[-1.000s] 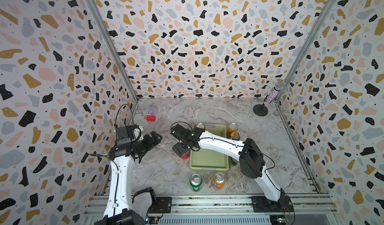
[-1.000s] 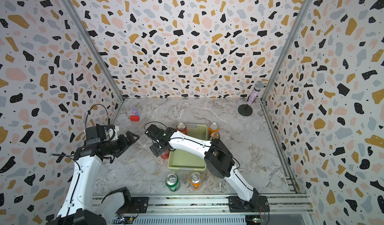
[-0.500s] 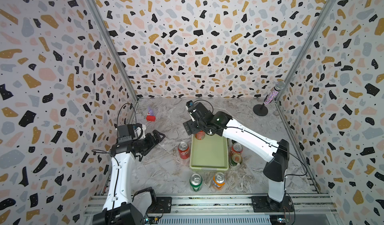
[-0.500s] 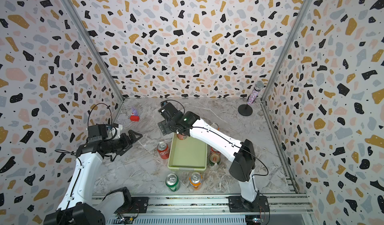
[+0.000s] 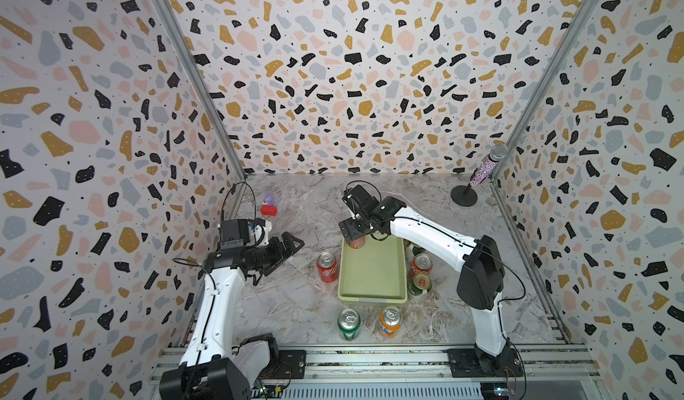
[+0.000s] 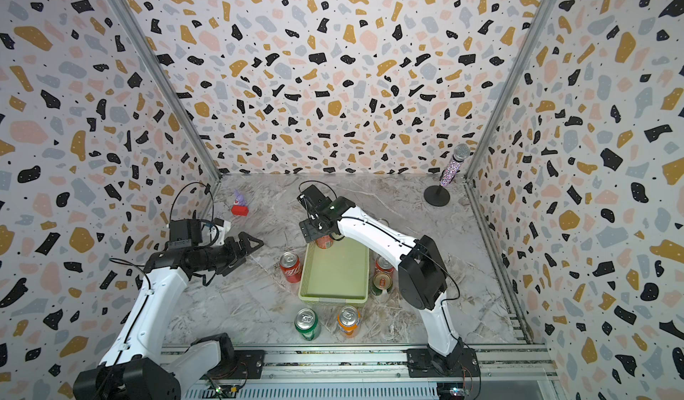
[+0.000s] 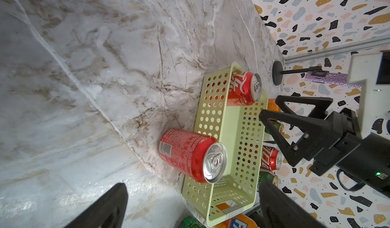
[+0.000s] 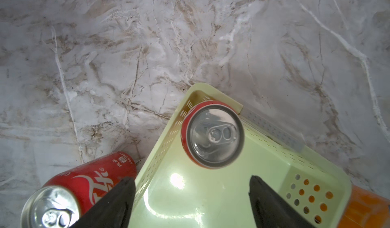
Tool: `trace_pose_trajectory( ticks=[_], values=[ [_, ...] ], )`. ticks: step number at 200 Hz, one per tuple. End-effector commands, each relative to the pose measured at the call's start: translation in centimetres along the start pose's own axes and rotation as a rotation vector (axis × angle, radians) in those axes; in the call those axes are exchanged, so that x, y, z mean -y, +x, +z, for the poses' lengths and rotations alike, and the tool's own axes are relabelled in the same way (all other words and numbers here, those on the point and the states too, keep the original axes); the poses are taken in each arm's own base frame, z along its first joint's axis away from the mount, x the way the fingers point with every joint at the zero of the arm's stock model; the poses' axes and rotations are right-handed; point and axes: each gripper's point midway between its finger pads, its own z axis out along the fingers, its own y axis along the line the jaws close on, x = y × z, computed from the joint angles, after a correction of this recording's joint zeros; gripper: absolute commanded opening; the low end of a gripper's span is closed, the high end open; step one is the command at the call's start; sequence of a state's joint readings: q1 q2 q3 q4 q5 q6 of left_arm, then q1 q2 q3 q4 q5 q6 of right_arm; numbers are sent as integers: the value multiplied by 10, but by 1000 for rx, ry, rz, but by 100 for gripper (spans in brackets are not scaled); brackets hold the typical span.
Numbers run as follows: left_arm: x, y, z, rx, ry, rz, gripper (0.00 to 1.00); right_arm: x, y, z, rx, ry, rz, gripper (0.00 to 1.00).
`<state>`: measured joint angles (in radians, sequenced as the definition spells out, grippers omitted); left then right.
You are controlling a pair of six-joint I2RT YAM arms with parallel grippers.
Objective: Take out the drinks from the basket
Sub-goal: Pick up the drink from the basket.
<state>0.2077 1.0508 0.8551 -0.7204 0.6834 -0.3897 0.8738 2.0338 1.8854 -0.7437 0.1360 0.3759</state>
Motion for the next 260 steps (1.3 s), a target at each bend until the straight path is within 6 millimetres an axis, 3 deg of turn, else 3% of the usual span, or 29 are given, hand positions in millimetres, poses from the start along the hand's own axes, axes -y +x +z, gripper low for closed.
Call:
trace_pose_trajectory(
  ticks=[1, 32, 107, 223, 260],
  values=[
    [4, -1, 1, 6, 21, 16, 100, -1, -8, 0, 17, -16, 32, 89],
    [4, 0, 0, 9, 18, 20, 100, 14, -7, 16, 1, 26, 65, 88],
    [4, 0, 0, 8, 19, 19, 100, 30, -5, 39, -21, 34, 109, 88],
    [4, -1, 0, 11, 17, 21, 100, 20, -8, 66, -42, -24, 119, 87],
    [3, -1, 0, 13, 14, 21, 100, 20, -3, 74, -58, -20, 120, 82]
  ],
)
